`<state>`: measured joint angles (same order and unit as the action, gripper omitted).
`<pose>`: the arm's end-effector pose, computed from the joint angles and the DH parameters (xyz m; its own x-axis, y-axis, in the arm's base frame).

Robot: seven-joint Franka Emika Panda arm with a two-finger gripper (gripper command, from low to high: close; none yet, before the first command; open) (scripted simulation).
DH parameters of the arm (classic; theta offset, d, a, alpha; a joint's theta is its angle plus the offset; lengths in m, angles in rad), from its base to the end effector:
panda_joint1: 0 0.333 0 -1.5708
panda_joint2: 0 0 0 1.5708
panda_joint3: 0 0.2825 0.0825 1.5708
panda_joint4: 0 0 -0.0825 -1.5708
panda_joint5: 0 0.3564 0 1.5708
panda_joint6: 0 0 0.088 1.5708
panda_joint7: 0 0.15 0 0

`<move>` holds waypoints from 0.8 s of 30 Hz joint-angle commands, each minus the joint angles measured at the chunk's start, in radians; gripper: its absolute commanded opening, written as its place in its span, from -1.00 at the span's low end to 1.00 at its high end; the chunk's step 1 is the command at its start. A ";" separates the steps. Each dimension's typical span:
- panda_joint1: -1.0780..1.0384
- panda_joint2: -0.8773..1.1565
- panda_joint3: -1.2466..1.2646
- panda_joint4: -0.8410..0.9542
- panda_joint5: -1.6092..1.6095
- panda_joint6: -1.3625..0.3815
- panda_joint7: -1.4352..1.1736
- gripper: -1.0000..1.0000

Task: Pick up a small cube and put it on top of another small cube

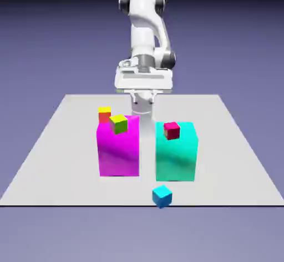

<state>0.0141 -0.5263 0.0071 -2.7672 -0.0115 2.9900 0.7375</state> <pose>0.4265 0.0097 0.4121 0.5601 -0.6510 0.5124 -0.4719 -0.7591 -0.4485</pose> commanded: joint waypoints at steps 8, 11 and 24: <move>0.014 0.290 0.047 0.284 -0.076 -0.312 -0.023 0.00; 0.019 0.399 0.065 0.391 -0.105 -0.429 -0.032 0.00; 0.041 0.870 0.141 0.852 -0.229 -0.935 -0.070 0.00</move>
<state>0.0554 0.3435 0.1484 -1.9147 -0.2402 2.0547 0.6679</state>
